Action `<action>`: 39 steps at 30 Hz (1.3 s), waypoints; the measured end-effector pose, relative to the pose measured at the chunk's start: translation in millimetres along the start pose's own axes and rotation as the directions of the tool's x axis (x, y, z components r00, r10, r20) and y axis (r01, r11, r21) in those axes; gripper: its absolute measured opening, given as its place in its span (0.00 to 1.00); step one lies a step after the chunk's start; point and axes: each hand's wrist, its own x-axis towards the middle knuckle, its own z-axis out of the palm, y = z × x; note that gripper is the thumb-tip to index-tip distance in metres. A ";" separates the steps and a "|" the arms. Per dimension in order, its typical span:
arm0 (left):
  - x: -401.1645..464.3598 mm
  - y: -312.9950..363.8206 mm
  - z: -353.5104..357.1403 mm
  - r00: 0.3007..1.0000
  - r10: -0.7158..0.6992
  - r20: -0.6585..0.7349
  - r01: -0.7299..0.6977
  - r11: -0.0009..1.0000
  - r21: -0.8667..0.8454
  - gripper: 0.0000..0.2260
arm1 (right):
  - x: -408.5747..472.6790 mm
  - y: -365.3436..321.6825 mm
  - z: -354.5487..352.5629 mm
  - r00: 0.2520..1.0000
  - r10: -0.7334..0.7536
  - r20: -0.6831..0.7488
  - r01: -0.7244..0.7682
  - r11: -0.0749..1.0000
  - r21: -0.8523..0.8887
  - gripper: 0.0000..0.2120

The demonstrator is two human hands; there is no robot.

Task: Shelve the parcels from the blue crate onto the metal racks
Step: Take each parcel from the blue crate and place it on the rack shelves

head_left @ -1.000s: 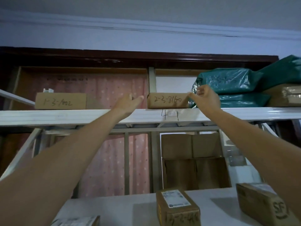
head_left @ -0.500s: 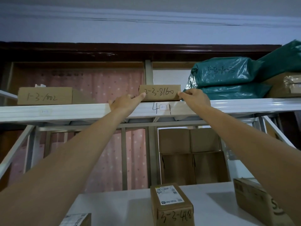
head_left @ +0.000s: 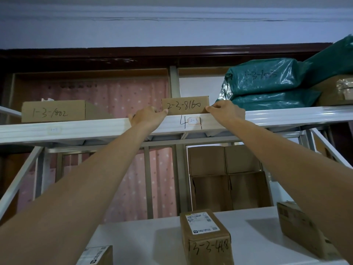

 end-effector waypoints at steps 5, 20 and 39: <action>-1.2 0.0 -0.5 1.000 0.002 -0.004 -0.002 1.000 0.025 0.19 | -2.1 2.7 0.0 1.000 -0.024 0.003 0.024 1.000 0.013 0.17; -73.9 -40.2 10.8 0.833 0.286 -0.474 -0.403 0.901 -0.163 0.11 | -78.7 0.6 49.8 0.878 -0.138 -0.458 0.246 0.952 0.184 0.22; -129.5 -319.8 -32.3 0.966 -0.144 0.213 0.180 0.971 -0.158 0.11 | -239.3 -91.2 219.9 0.864 -0.086 0.496 -0.098 0.938 0.333 0.30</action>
